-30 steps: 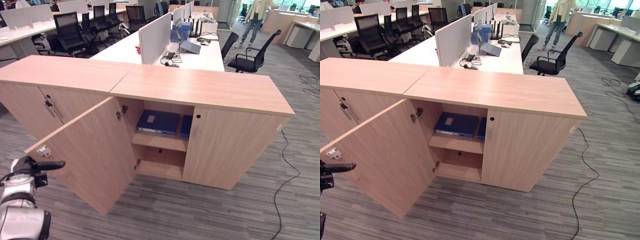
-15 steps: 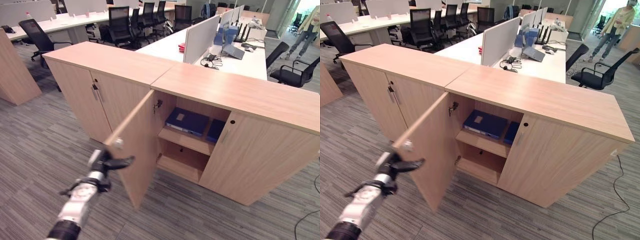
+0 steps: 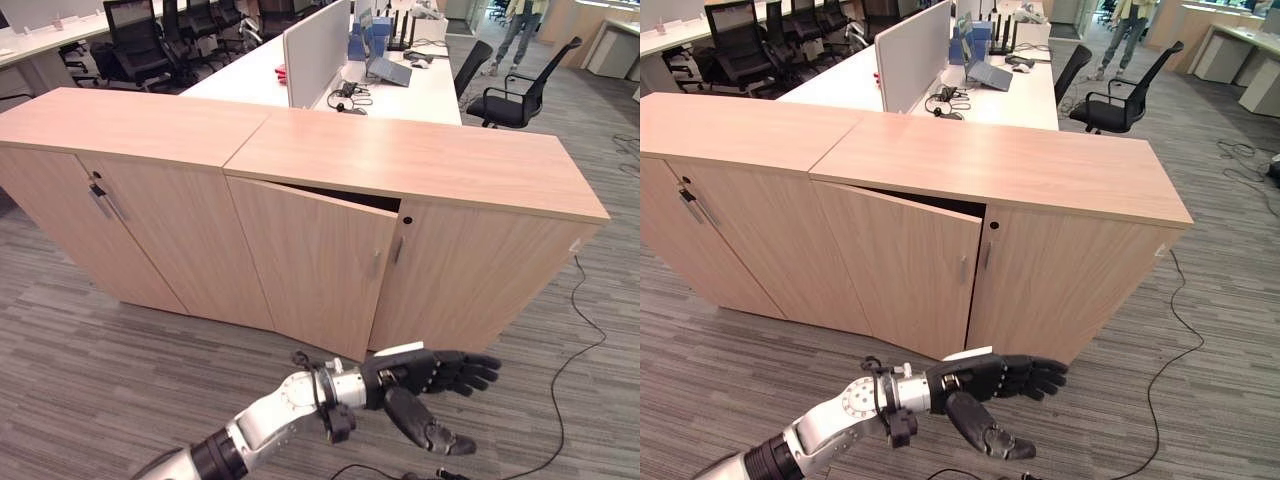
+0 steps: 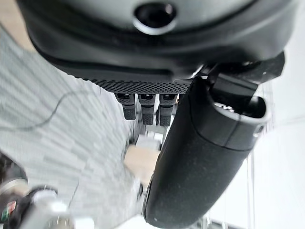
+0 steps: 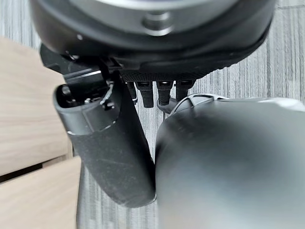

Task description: Put the empty folder in the office cabinet

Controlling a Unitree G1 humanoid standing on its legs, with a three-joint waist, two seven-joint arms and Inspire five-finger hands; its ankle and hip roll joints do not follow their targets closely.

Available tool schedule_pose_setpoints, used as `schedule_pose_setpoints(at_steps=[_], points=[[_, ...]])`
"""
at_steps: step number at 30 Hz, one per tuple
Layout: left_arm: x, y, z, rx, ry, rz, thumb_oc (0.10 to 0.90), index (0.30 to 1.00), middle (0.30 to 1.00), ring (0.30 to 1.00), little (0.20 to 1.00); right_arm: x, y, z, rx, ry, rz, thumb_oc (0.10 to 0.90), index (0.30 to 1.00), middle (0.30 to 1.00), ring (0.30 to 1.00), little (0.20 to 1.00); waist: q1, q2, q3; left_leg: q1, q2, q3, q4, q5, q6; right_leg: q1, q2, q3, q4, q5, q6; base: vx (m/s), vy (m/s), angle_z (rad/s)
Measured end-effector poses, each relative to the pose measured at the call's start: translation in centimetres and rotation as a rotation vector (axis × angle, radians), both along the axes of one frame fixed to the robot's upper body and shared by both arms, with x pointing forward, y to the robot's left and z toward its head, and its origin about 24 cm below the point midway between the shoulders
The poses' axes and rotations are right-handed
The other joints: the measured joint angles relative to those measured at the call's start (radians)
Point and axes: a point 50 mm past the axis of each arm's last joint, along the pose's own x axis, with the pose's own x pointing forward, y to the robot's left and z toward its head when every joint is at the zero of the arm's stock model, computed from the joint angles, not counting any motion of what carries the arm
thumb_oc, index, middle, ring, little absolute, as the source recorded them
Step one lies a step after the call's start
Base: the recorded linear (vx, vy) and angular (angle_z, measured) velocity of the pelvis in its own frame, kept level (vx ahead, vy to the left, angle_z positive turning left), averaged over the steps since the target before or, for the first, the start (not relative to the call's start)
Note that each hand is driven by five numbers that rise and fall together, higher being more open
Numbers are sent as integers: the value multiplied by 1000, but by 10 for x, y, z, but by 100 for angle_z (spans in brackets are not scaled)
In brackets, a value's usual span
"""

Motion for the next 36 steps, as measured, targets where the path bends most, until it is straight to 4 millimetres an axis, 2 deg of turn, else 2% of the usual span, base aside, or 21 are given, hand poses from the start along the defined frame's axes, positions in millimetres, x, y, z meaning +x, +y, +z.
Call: schedule_pose_setpoints(at_steps=[3,6,8,9,10,11,13,15,16,18,21,24,25,26,30,36], points=[[8,22,-25,-32,187,169,800,900,900,900,900,7,1,1,-11,-8,49,800,900,900,900,900,0,1,-1,10,1,1,0,-3,-4,10,0,1,0,-3,3,0,0,0],[-2,53,-64,-36,417,347,800,900,900,900,900,7,3,1,-14,-8,81,800,900,900,900,900,-7,2,-2,14,-1,4,0,-11,-9,9,-6,5,4,-14,15,-1,1,-4],[-17,77,-90,-20,537,523,800,900,900,900,900,4,2,1,-15,-6,76,800,900,900,900,900,-5,0,-3,13,-1,12,0,-15,-12,4,-9,14,3,-14,12,-8,3,-10],[-34,99,-106,27,598,628,800,900,900,900,900,0,1,0,-13,1,53,800,900,900,900,900,2,-2,-1,9,-1,11,-1,-14,-10,3,-9,13,3,-13,11,-9,-4,-4],[-45,114,-112,25,615,718,800,900,900,900,900,0,0,0,-9,-4,23,800,900,900,900,900,-3,-2,-1,9,0,14,-2,-15,-11,5,-9,14,3,-13,10,0,0,0],[-61,137,-123,51,639,882,800,900,900,900,900,-9,1,-2,-7,9,-1,800,900,900,900,900,1,-5,-3,16,2,8,-1,-19,-10,16,-5,10,0,-14,8,-3,-18,16],[-70,162,-137,160,650,1007,800,900,900,900,900,-18,-1,-3,-12,29,-25,800,900,900,900,900,36,-7,-4,20,1,-1,-1,-19,-10,20,-6,-3,0,-22,18,-1,-12,18],[-85,191,-156,289,684,1125,800,900,900,900,900,-17,-1,-2,-12,21,-37,800,900,900,900,900,48,-11,-6,21,1,-1,-1,-20,-10,22,-7,-3,0,-22,18,0,0,0],[-104,213,-168,457,723,1192,800,900,900,900,900,-19,2,-3,-5,26,-37,800,900,900,900,900,47,-21,-6,16,0,-2,-1,-20,-11,21,-8,-4,0,-22,18,0,0,0],[-125,226,-183,591,803,1232,800,900,900,900,900,-24,2,-4,-4,33,-46,800,900,900,900,900,47,-26,-9,12,-1,-1,-1,-21,-11,20,-10,-6,0,-21,18,0,0,0],[-177,237,-200,909,997,1212,800,900,900,900,900,-23,5,-4,-3,32,-46,800,900,900,900,900,23,-46,-23,13,-3,0,-1,-24,-10,19,-13,-5,1,-19,14,10,5,0],[-200,231,-203,1112,948,1061,800,900,900,900,900,-24,7,-5,-13,26,-40,800,900,900,900,900,25,-46,-25,13,-3,1,-1,-25,-9,16,-15,-5,8,-20,14,0,0,0],[-204,226,-204,1068,954,1100,800,900,900,900,900,-26,6,-5,-22,23,-45,800,900,900,900,900,28,-47,-30,12,-3,1,-1,-27,-8,13,-16,-3,14,-24,13,0,0,0],[-207,224,-205,1053,960,1120,800,900,900,900,900,-26,6,-5,-22,20,-60,800,900,900,900,900,31,-47,-33,9,-3,0,-2,-27,-8,10,-17,-4,17,-25,14,0,0,0],[-198,219,-205,1038,901,1160,800,900,900,900,900,-32,6,-5,-26,25,-107,800,900,900,900,900,28,-44,-45,5,-2,0,-4,-36,-14,2,-17,-1,20,-27,12,2,-11,-3],[-190,206,-209,1018,892,1098,800,900,900,900,900,-37,6,-6,-34,36,-117,800,900,900,900,900,23,-35,-71,3,-1,0,-1,-36,-11,-1,-14,0,18,-28,11,0,0,0]])
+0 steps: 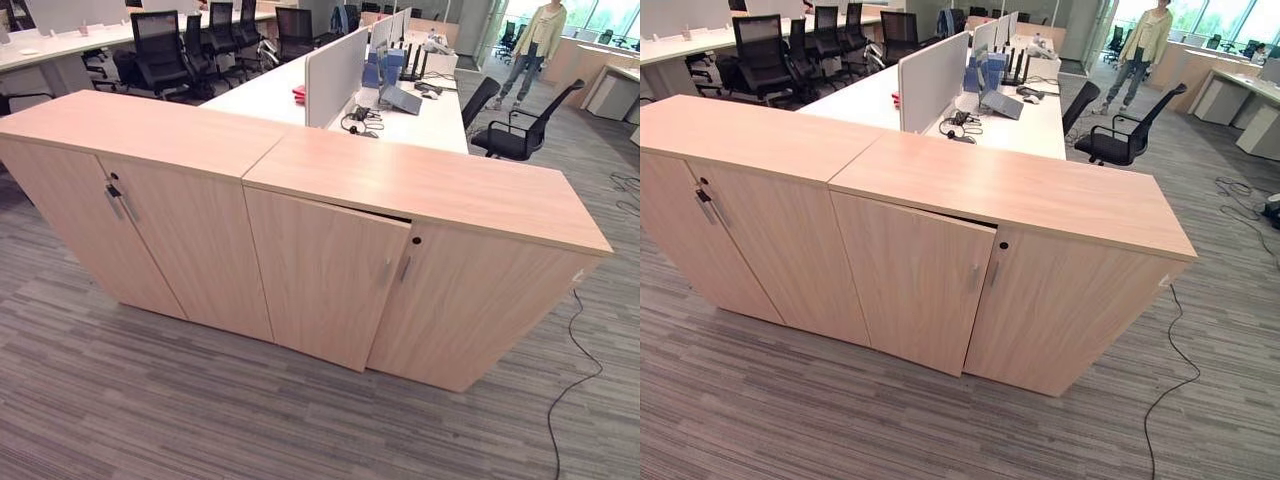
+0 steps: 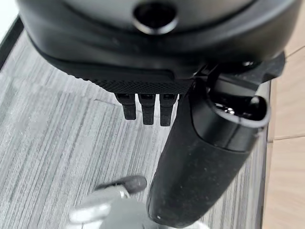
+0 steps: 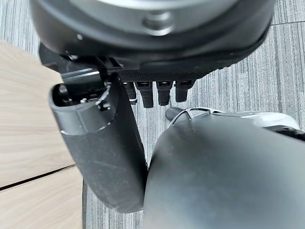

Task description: Put the empty folder in the office cabinet

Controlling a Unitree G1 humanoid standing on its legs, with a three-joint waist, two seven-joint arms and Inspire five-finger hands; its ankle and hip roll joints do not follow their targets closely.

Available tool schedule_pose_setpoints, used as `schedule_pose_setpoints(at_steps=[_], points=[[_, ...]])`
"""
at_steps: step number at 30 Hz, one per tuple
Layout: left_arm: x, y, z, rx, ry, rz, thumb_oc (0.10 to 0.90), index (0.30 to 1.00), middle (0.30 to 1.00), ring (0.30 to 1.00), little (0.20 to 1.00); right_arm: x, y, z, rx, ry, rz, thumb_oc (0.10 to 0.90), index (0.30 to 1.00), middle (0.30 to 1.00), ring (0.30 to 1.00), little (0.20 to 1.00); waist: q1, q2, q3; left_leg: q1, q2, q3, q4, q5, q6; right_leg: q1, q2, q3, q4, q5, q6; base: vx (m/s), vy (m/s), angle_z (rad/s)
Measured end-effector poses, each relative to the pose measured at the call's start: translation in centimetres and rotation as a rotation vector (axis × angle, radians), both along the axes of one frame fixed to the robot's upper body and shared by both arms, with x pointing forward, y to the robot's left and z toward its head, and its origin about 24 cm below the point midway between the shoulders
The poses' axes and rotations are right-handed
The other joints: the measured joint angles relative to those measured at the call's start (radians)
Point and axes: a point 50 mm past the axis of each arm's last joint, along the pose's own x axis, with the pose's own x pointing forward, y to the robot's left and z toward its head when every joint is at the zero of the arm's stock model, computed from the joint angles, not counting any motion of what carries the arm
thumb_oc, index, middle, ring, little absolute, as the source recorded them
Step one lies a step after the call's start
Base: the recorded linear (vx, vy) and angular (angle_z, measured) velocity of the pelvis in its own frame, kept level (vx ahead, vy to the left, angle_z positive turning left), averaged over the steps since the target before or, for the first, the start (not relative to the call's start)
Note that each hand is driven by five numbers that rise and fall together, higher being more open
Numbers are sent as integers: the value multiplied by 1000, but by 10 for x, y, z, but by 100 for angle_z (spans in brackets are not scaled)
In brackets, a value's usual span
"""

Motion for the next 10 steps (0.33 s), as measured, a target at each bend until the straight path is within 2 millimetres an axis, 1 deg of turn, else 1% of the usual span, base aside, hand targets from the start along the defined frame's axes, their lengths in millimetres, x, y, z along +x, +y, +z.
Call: schedule_pose_setpoints(at_steps=[1,4,7,9,10], points=[[-1,-1,0,-6,6,-10,800,900,900,900,900,-1,0,0,-1,2,0,800,900,900,900,900,0,2,-5,0,0,0,0,3,5,0,0,0,0,0,0,0,0,0],[-1,-4,-1,-53,9,7,800,900,900,900,900,-1,-1,0,-2,5,1,800,900,900,900,900,-1,8,-10,0,0,1,0,3,5,0,0,0,0,0,0,0,0,0],[6,-4,0,-52,10,-103,800,900,900,900,900,2,-3,1,-8,3,37,800,900,900,900,900,-1,13,-12,-8,0,2,0,5,5,-10,0,3,2,0,0,3,1,-2],[16,-3,1,-45,5,-207,800,900,900,900,900,9,-3,2,-17,-1,114,800,900,900,900,900,-4,14,-12,-7,0,8,0,6,6,-13,1,10,2,1,-1,11,2,-8],[20,-3,2,-41,0,-228,800,900,900,900,900,11,-3,2,-22,1,141,800,900,900,900,900,-3,15,-12,-7,0,9,0,6,6,-13,1,11,2,1,-1,10,2,-5]])
